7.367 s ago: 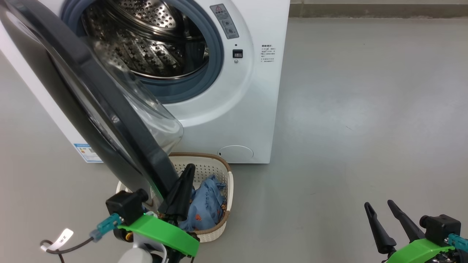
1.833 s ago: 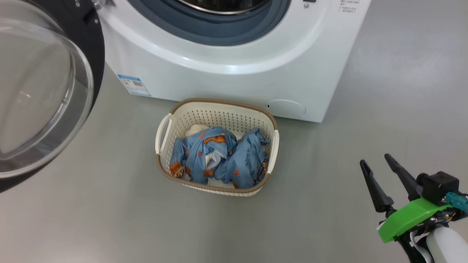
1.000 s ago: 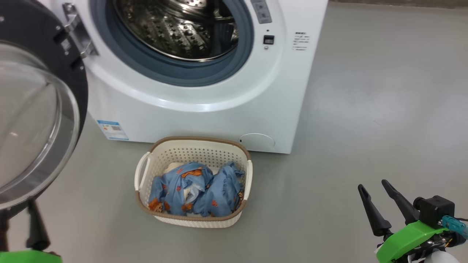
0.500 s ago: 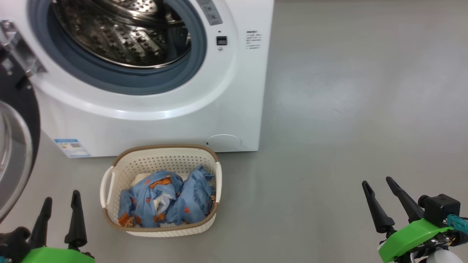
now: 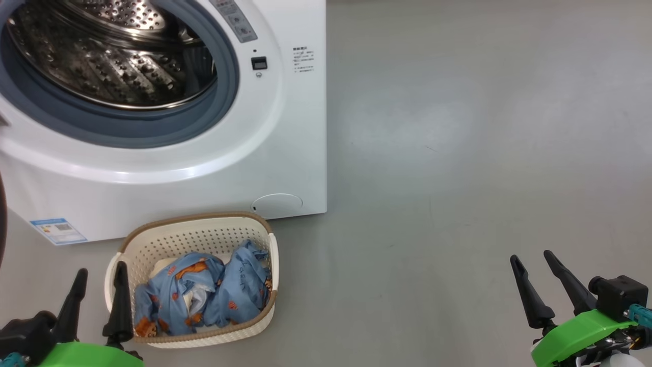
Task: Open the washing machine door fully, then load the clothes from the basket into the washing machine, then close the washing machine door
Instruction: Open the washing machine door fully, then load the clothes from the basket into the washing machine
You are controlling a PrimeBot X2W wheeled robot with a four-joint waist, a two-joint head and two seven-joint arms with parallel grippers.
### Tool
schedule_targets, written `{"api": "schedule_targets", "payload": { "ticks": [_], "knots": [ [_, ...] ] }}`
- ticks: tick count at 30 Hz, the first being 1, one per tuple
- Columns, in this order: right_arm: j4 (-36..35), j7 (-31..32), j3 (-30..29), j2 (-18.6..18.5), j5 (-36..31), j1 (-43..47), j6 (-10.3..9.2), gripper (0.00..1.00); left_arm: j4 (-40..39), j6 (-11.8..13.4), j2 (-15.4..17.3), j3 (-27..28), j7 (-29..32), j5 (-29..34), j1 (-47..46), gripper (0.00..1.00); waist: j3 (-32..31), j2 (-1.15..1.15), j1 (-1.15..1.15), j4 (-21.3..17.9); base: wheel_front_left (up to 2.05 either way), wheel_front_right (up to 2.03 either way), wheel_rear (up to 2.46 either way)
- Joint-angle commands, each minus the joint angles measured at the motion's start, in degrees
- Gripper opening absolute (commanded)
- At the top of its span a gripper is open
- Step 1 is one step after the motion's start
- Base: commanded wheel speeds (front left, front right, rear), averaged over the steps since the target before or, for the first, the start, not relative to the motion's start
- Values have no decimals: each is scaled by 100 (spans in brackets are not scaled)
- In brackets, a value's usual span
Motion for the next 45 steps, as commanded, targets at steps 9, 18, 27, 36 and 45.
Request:
{"api": "schedule_targets", "payload": {
  "ticks": [9,18,27,36,45],
  "knots": [
    [-153,-70,31,-53,-8,19,17,100,-229,-9,193,116,-37,66,-73,100,-19,0,0,-66,0,0,0],
    [-156,-70,11,-37,-21,6,17,100,-211,-9,219,32,-37,-193,-86,100,-28,0,0,-19,2,-6,4],
    [-172,-70,20,-10,-40,-32,17,100,-258,-9,342,-74,-37,-318,-135,100,27,0,0,-5,39,-126,86],
    [-175,-70,78,25,-39,-63,17,100,-226,-9,393,-130,-37,-321,-214,100,88,0,0,-40,112,-211,99],
    [-177,-70,94,44,-25,-72,17,100,-178,-9,339,-152,-37,-236,-238,100,131,0,0,-50,70,-84,14]
  ]
}}
